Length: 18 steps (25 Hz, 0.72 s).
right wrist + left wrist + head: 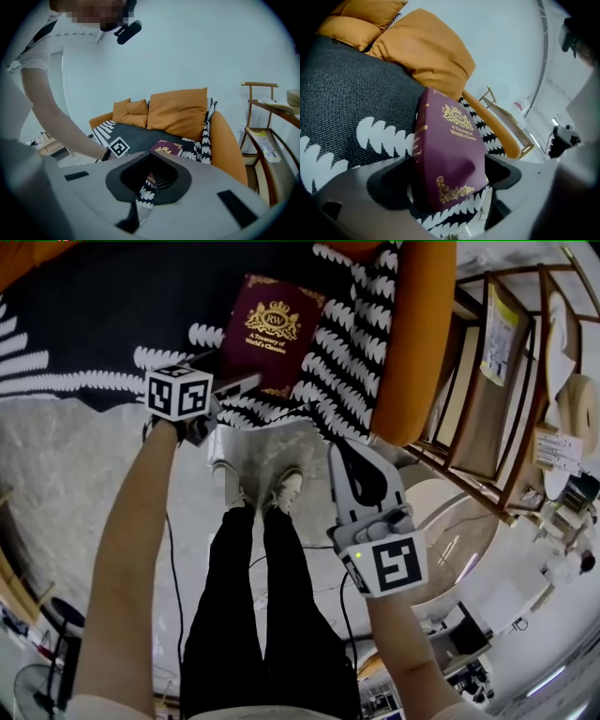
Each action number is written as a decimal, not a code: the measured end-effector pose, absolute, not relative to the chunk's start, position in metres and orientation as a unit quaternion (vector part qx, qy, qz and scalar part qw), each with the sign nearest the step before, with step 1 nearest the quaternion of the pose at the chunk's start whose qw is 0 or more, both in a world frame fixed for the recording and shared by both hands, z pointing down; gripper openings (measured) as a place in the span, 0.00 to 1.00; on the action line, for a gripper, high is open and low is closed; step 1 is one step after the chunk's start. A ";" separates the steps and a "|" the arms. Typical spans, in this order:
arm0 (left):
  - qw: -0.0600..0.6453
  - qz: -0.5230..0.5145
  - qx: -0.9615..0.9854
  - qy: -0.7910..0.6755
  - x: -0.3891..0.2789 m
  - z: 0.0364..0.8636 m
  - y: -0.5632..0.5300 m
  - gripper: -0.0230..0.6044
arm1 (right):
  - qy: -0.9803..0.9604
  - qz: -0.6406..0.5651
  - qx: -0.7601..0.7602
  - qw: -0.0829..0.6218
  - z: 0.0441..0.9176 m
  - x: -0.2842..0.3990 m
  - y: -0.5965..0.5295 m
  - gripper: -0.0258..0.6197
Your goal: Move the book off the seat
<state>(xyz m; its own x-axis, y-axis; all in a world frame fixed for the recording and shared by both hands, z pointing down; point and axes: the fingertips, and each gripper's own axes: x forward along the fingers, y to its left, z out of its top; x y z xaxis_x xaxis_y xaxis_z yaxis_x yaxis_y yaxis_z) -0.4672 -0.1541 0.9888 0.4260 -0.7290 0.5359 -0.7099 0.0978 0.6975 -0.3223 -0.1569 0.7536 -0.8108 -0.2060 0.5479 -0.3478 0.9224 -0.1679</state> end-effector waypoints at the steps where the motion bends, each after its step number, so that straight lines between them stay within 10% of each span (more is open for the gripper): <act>1: 0.509 -0.003 0.670 -0.540 -0.468 0.992 -0.154 0.80 | -0.942 0.132 0.147 0.271 0.755 -0.320 -0.158 0.07; 18: 0.597 -0.150 0.612 -0.497 -0.444 0.991 -0.144 0.59 | -0.943 0.132 0.144 0.270 0.752 -0.315 -0.162 0.07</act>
